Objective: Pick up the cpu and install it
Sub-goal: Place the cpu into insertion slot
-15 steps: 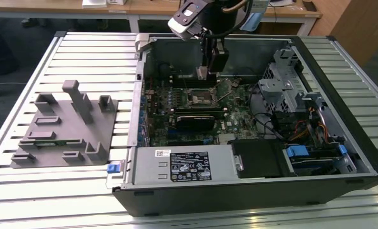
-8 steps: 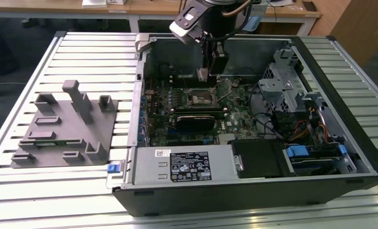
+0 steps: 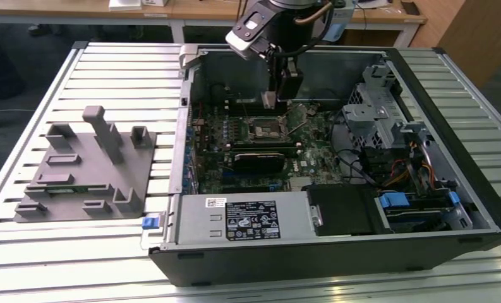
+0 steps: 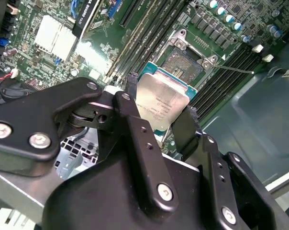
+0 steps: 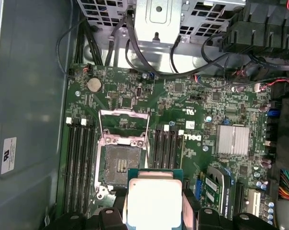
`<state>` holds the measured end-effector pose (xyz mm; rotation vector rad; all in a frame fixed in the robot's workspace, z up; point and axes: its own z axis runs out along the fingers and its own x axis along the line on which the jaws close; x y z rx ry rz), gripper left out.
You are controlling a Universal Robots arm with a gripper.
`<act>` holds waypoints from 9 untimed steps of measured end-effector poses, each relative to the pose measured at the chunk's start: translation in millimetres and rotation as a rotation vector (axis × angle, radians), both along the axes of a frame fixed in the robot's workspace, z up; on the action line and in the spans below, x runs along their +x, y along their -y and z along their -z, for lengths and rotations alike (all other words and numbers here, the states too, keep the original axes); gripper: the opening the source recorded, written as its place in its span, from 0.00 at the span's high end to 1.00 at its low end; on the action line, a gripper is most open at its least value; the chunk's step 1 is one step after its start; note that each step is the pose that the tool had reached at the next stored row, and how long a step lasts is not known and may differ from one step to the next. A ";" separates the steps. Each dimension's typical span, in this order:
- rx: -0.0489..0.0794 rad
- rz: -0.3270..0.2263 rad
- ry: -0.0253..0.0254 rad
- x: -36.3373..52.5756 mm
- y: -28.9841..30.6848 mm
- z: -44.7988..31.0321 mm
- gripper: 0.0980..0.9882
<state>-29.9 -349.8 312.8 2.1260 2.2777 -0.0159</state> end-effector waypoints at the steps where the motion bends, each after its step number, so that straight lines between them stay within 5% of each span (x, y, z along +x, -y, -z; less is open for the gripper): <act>1: 0.000 0.000 -0.0001 0.3 -0.3 0.5 0.50; 9: 0.000 0.000 -0.0001 2.2 -0.8 4.9 0.50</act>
